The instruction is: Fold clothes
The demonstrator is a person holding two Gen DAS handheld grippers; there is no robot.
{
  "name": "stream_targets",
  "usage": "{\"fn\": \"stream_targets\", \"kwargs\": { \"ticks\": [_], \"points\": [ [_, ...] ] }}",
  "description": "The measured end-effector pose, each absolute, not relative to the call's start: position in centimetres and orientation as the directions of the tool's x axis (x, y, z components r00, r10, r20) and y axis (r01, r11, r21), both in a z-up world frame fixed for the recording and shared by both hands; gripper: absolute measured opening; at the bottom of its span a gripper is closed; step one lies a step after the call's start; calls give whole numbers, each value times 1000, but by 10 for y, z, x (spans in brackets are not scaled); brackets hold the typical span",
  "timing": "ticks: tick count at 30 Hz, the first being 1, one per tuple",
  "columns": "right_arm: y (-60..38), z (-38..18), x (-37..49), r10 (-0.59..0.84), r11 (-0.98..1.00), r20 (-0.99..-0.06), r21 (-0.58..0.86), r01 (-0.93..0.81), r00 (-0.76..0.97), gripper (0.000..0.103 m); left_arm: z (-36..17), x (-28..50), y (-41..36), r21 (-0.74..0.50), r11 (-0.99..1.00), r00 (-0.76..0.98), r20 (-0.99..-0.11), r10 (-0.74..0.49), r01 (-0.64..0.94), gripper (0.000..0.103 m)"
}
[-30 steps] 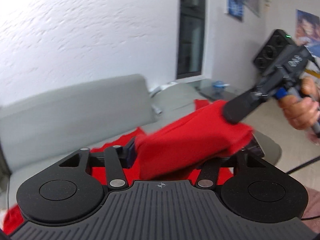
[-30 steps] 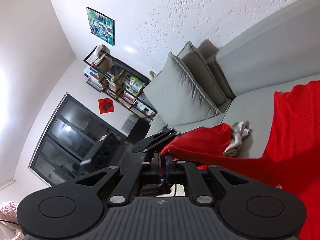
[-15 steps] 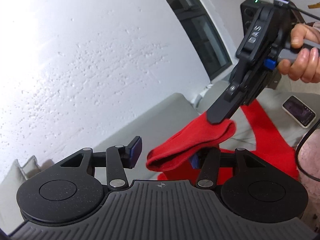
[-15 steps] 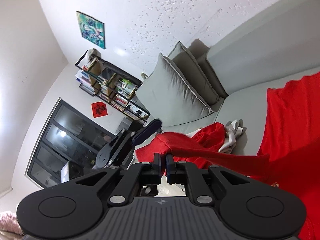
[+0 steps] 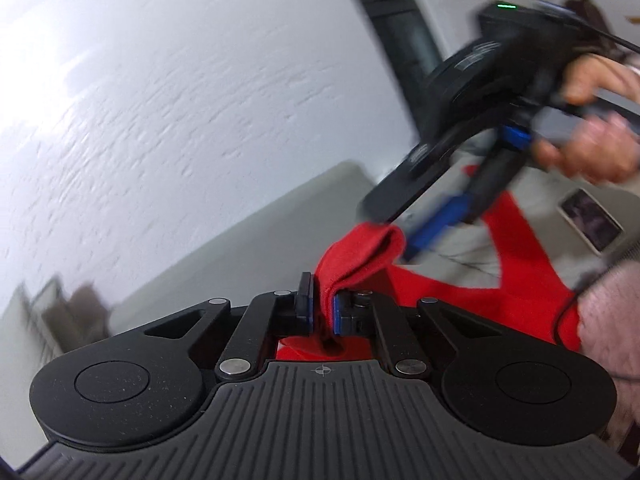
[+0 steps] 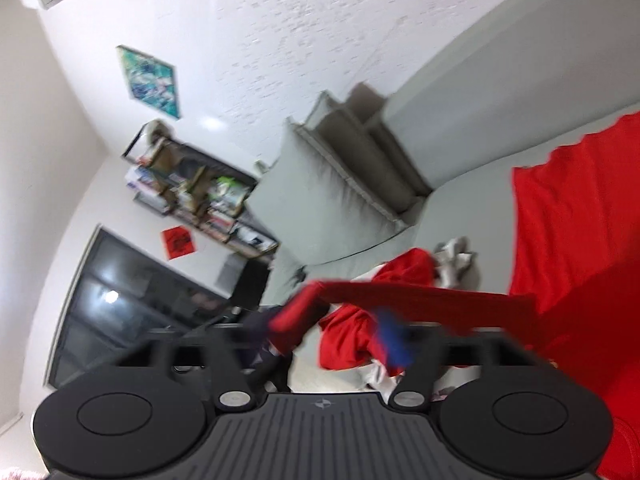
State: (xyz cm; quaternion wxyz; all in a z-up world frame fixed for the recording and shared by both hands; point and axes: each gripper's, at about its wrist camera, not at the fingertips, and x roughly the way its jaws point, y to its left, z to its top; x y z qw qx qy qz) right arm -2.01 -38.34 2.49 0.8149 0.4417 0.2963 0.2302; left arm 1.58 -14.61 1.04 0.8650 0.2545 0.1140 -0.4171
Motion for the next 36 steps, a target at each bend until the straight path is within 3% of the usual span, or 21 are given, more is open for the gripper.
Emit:
{"fn": "stream_targets", "kwargs": {
  "ticks": [4,10,16,21,24,29,36],
  "points": [
    [-381,20,-33,606,525,-295,846,-93,739,79,27,62,-131,180,678,668,-471,-577,713,9],
    [-360,-8,-56,579,603,-416,797,-26,702,79,65,142,-85,-120,856,685,-548,-479,503,8],
    [-344,-32,-66,562,644,-502,764,34,658,79,132,140,-77,-52,834,693,-530,-489,549,9],
    [-336,-39,-57,549,647,-523,760,63,652,79,156,142,-77,12,839,682,-590,-433,543,9],
    [-327,-42,-54,546,659,-538,749,67,642,79,141,166,-59,37,876,683,-643,-347,480,9],
    [-321,-50,-58,532,690,-587,719,90,611,79,102,212,-5,-45,945,630,-735,-252,325,9],
    [-320,-62,-54,494,712,-661,680,174,565,79,52,262,44,-32,963,622,-758,-197,267,10]
  ]
}}
